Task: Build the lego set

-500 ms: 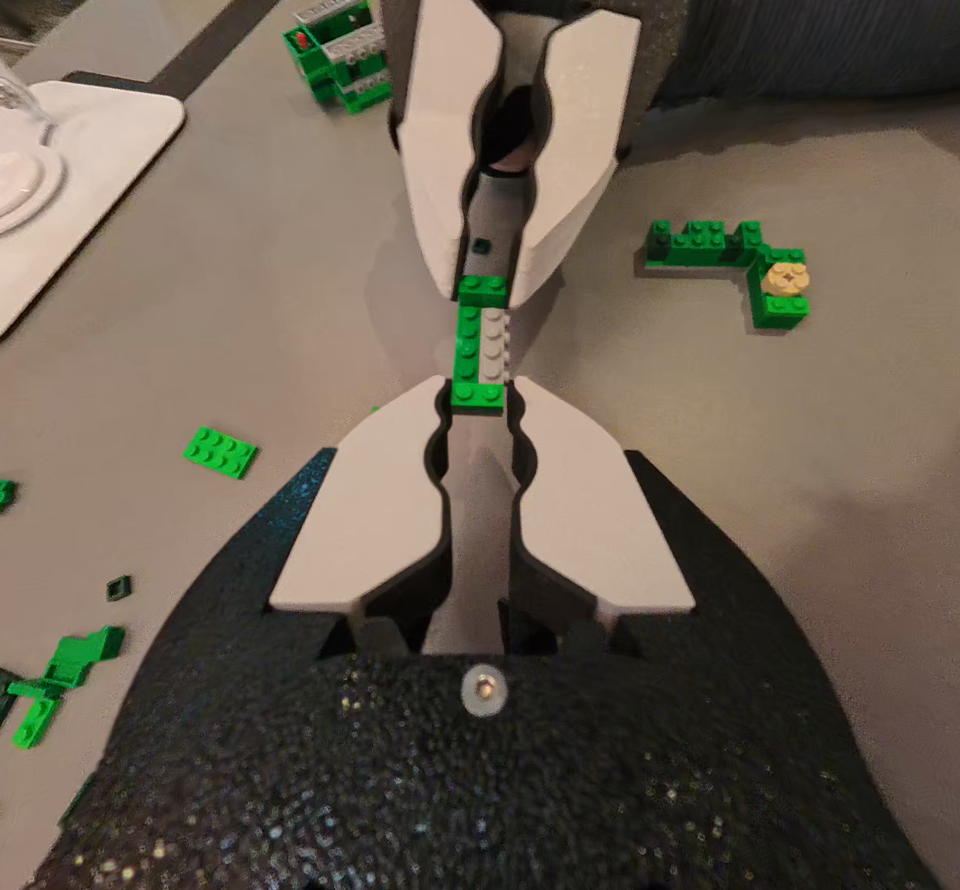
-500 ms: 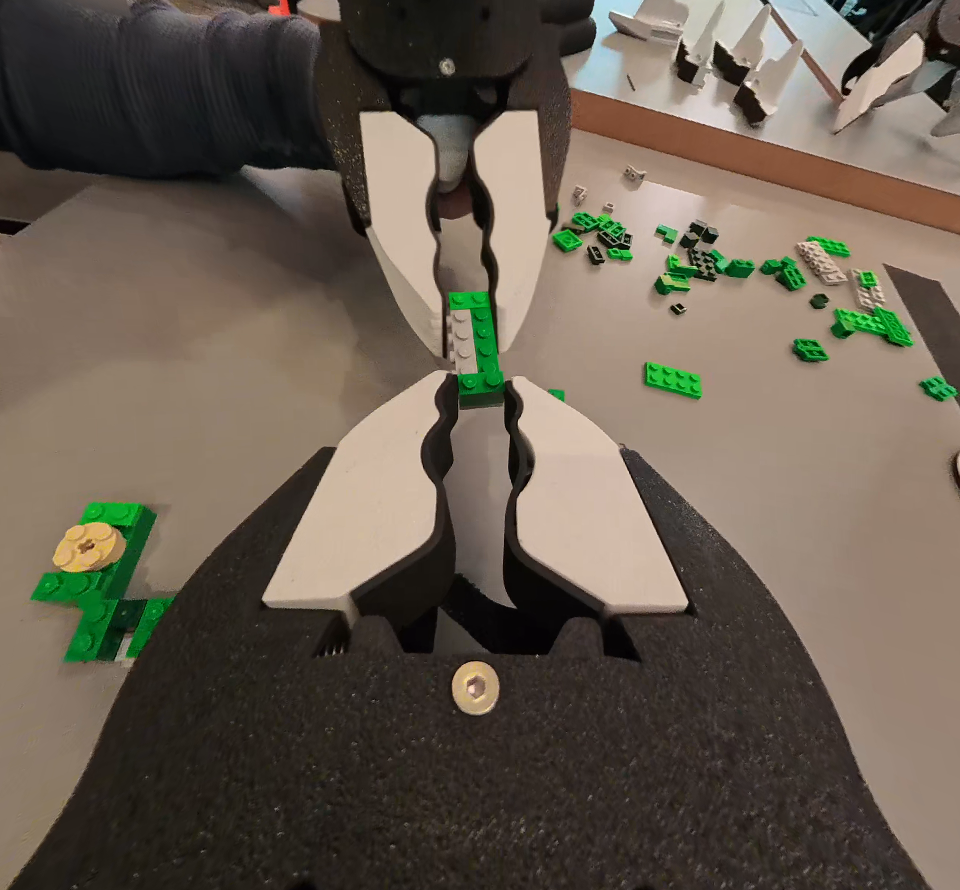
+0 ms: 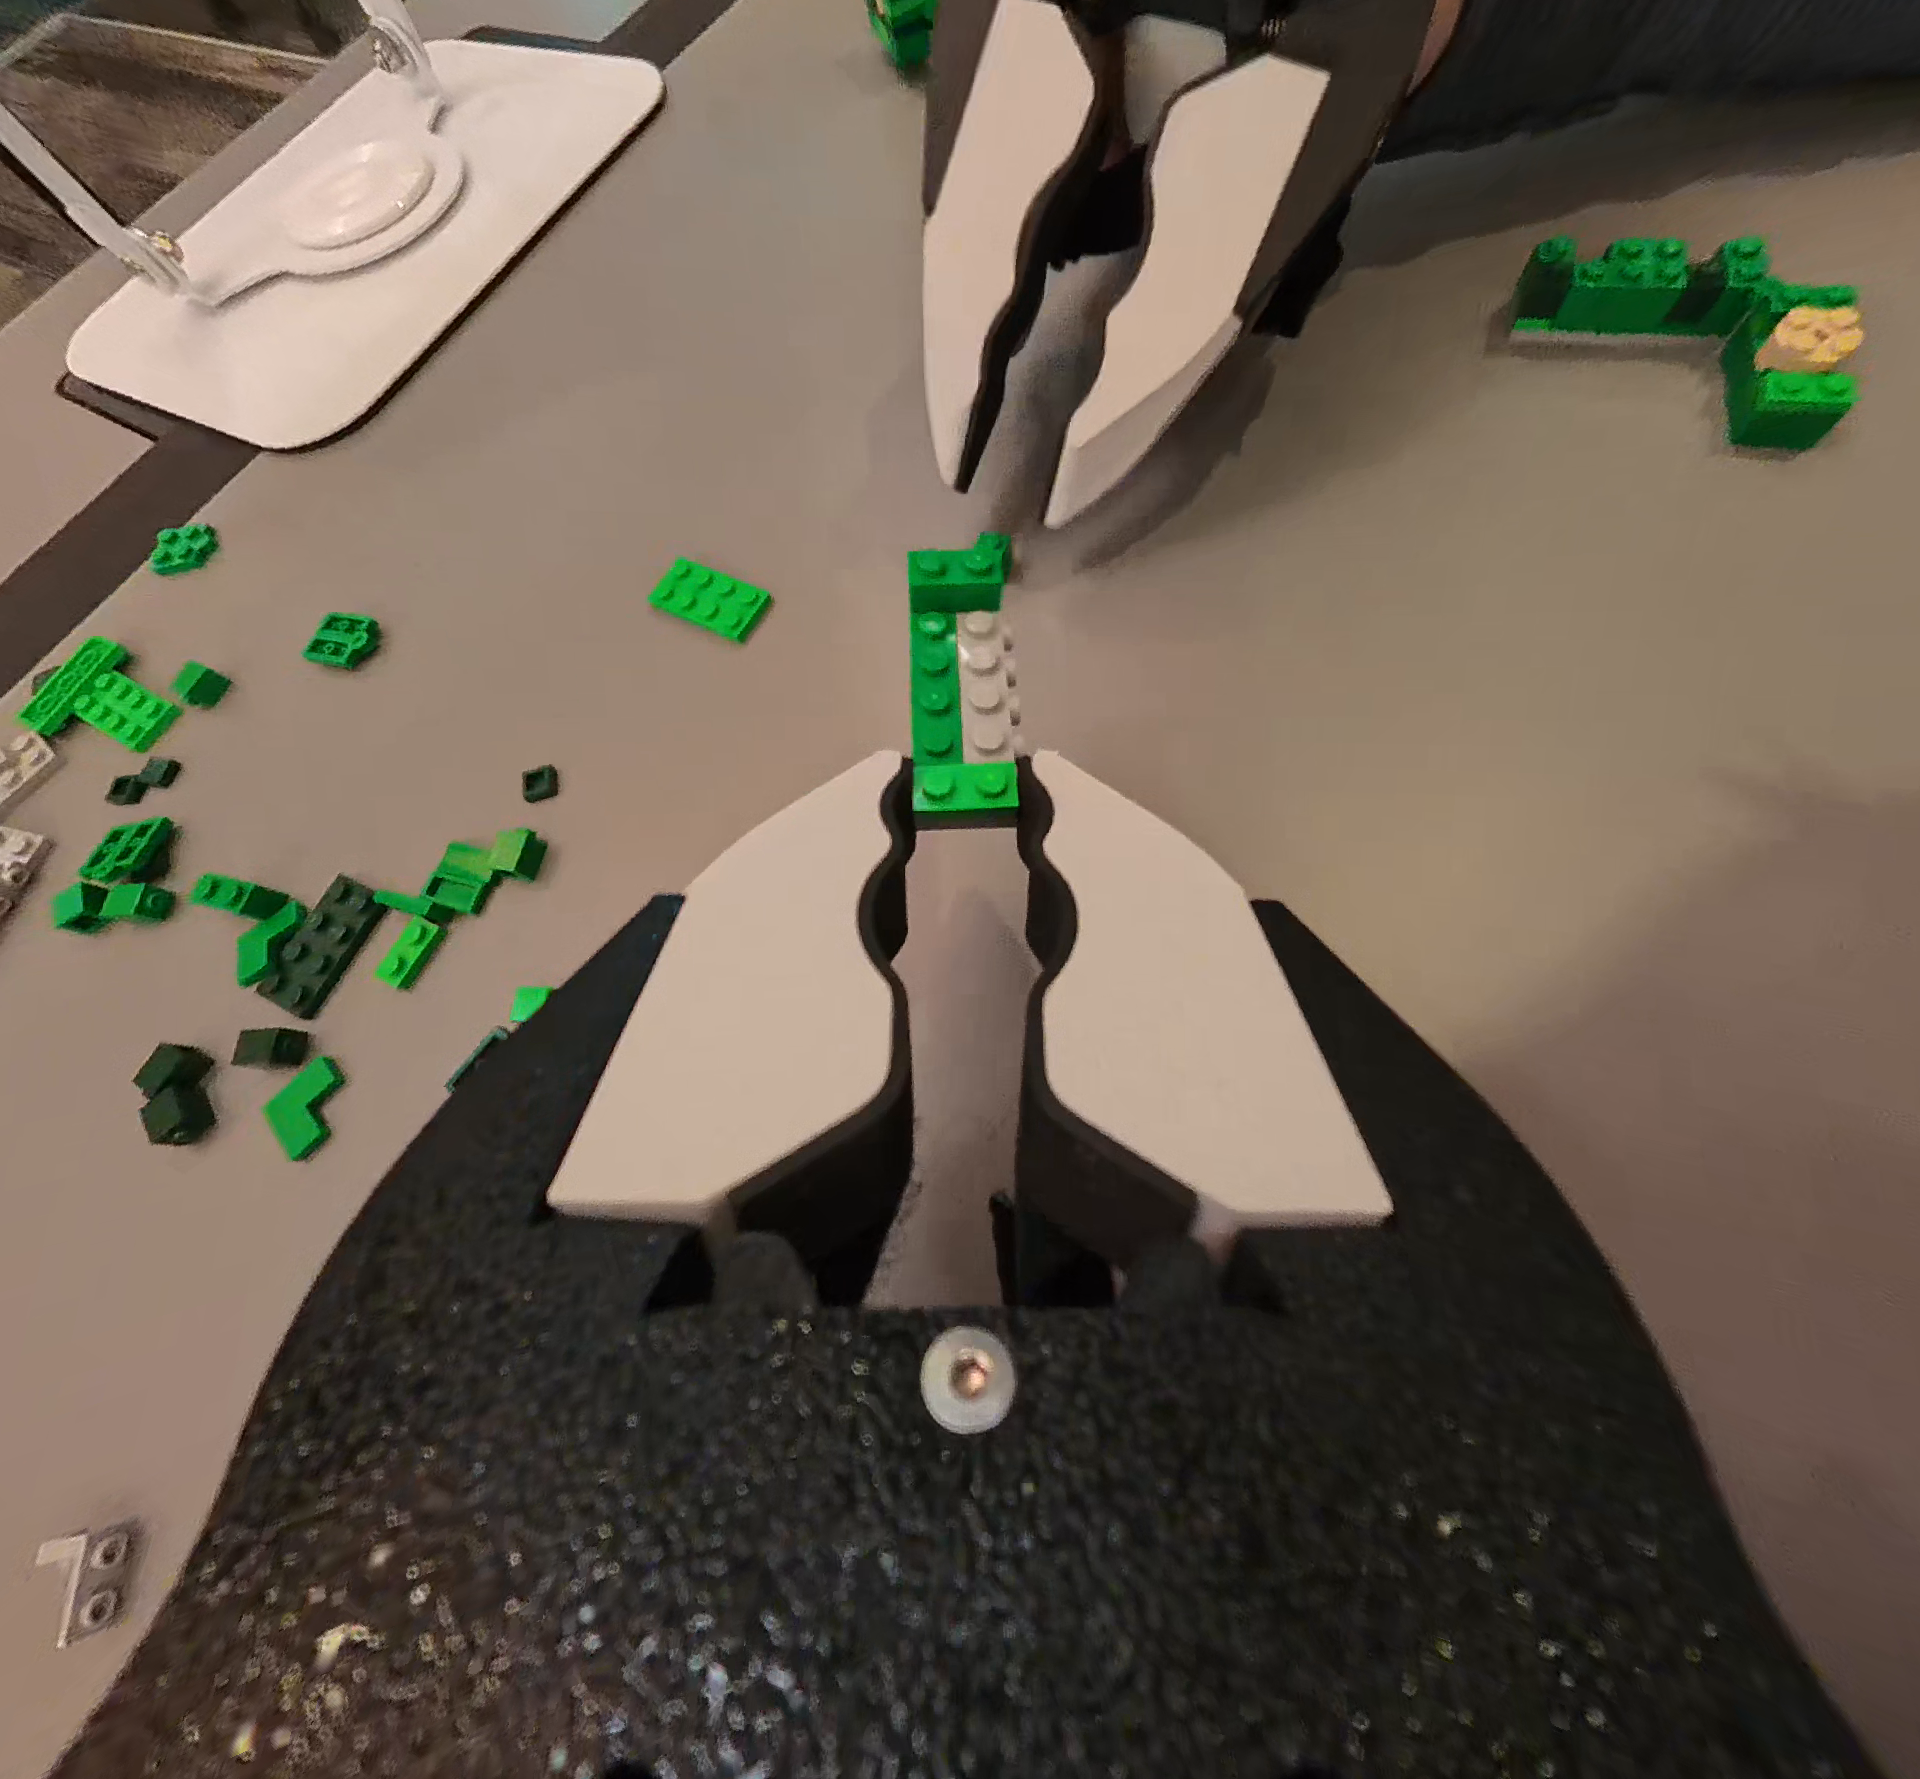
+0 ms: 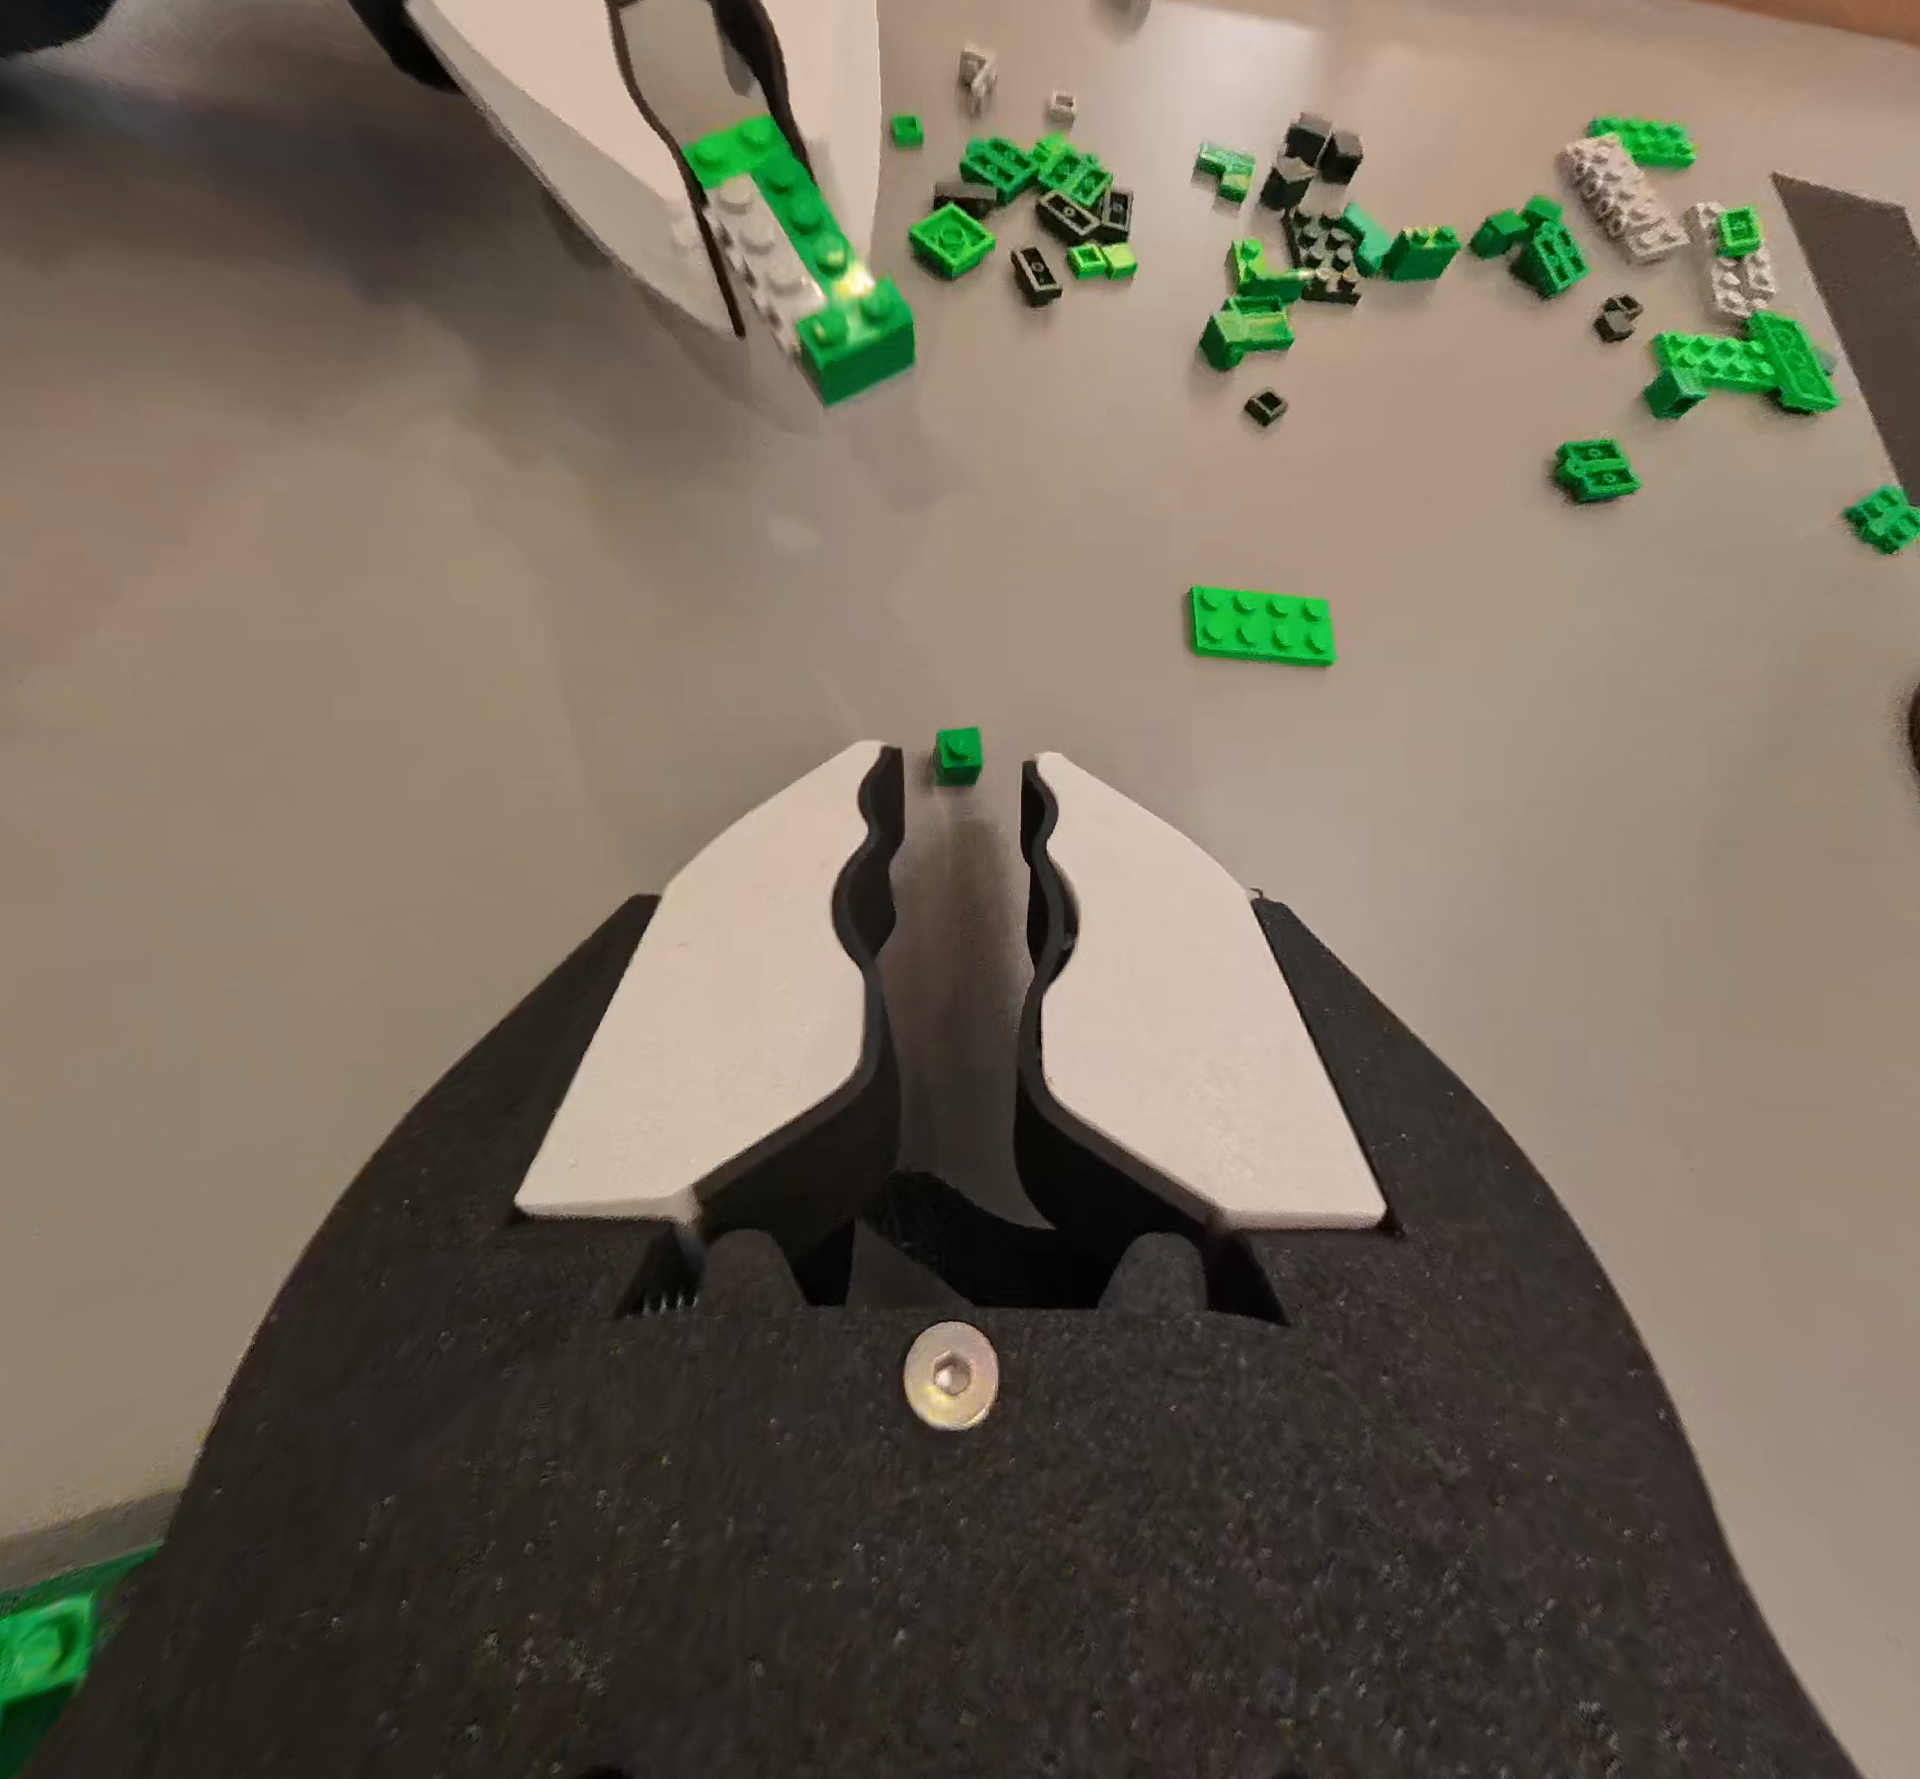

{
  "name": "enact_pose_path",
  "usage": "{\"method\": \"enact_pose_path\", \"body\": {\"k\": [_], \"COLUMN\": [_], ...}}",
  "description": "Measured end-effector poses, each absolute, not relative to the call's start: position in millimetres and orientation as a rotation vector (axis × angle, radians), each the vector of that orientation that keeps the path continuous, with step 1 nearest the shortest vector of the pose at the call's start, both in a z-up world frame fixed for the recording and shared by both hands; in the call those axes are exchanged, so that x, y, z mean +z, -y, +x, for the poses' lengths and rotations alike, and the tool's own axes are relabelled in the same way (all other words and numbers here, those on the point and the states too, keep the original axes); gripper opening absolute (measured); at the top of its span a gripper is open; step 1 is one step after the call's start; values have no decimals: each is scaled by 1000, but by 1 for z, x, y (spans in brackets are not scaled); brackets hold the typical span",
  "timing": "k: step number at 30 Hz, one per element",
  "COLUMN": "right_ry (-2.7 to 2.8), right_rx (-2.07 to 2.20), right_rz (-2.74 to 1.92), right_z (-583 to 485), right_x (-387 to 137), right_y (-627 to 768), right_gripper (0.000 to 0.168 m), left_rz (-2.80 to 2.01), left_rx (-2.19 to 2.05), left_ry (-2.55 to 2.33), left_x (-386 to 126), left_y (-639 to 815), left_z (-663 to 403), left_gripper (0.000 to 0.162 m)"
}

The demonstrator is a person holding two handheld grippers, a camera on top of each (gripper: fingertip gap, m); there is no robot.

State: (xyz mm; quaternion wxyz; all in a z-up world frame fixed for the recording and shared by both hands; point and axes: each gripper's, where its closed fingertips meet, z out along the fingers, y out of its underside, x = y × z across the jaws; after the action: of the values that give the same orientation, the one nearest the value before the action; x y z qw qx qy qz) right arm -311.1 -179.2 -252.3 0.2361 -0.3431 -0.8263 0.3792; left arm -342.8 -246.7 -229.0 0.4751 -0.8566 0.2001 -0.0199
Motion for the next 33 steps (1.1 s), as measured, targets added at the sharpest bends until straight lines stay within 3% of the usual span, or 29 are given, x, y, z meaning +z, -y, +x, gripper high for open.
{"method": "enact_pose_path", "body": {"k": [7,13,23,33], "right_ry": [2333,2263,1695,1553], "right_rx": [1030,1093,1099,1087], "right_rz": [-980,-920,-949,-925], "right_z": [-316,-314,-318,-313], "right_x": [-260,-249,-198,-184], "right_y": [182,178,95,80], "right_gripper": [8,7,7,7], "left_rz": [-2163,-2126,-1984,-1864], "left_rx": [-41,-76,-17,169], "left_ry": [-556,-538,-401,-343], "left_x": [-244,-241,-226,-215], "left_y": [244,240,185,129], "left_z": [-335,-330,-321,-323], "left_gripper": [18,18,18,18]}}
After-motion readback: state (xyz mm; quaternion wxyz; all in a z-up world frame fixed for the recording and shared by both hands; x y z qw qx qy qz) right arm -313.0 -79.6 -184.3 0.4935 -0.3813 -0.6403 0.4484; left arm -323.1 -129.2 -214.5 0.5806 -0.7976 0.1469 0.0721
